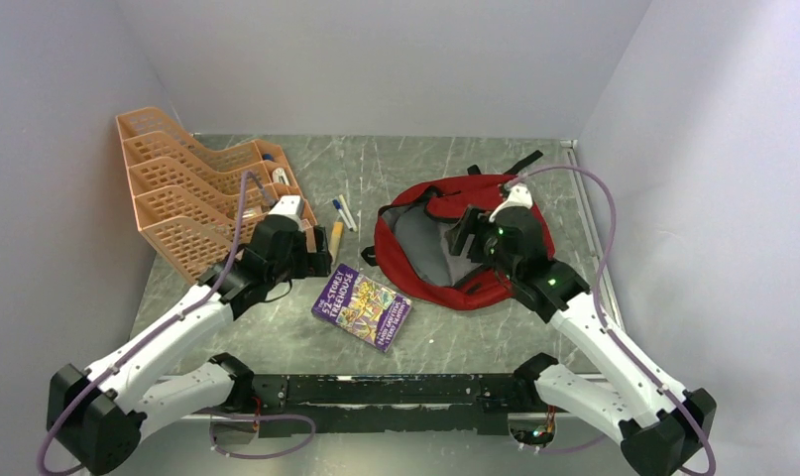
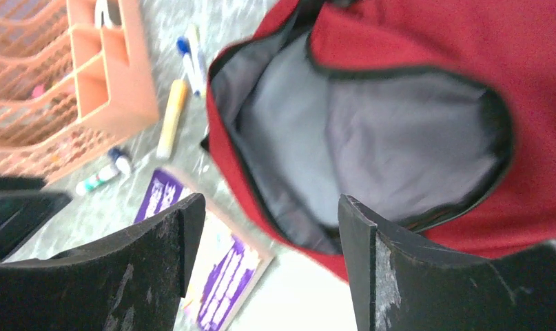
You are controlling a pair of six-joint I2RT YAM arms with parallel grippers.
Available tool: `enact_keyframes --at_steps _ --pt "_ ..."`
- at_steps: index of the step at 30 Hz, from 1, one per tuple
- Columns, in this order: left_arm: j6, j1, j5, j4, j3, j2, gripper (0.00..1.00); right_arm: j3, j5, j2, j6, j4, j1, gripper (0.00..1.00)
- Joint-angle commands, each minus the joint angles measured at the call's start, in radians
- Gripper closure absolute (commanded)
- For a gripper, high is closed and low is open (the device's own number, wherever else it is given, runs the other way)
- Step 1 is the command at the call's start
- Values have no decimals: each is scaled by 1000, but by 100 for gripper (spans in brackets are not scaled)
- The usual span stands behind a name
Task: Pack the student bag
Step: Place the book in the student bag, then pick up the book from the center of the board.
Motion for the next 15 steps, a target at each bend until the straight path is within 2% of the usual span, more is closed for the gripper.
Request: enact_keyframes --at_steps 1,9,12,15 --pt "11 22 24 12 -6 75 2 -109 -209 3 206 42 46 26" --pt "-27 23 60 160 -54 229 2 -320 -18 22 507 193 368 25" --pt "-31 25 61 183 -70 272 2 -339 49 111 574 226 438 24" --pt "-44 24 66 172 -85 283 2 -348 84 180 574 279 465 24"
